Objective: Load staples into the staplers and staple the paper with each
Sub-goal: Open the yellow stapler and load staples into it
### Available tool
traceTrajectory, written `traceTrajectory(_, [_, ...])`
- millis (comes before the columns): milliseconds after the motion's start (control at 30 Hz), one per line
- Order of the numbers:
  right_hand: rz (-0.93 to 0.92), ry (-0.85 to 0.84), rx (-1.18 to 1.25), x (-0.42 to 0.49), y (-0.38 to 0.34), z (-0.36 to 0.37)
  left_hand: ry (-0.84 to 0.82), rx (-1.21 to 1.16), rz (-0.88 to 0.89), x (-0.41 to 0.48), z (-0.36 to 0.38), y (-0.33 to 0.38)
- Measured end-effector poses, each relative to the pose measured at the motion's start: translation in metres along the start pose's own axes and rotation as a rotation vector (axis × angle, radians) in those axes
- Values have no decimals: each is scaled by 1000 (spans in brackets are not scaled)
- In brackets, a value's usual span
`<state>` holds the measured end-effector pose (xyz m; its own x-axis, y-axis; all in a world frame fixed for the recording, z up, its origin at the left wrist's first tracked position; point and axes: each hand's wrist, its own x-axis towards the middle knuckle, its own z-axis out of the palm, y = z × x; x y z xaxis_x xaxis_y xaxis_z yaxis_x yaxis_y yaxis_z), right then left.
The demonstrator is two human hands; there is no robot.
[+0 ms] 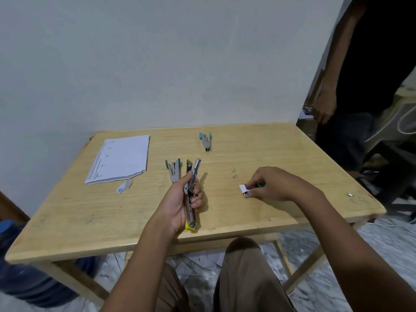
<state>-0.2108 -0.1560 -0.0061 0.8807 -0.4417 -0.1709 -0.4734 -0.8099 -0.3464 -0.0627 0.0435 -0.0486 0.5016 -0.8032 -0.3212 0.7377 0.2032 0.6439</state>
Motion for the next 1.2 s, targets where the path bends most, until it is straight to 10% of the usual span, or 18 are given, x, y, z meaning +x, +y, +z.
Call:
traceTrajectory(767, [-199,245,440,6,-54,7,-76,-59,-59,5,-3,0])
traceTrajectory(1200, [-303,219,270,29,-89,24,-119,11,-125,13,-16,-1])
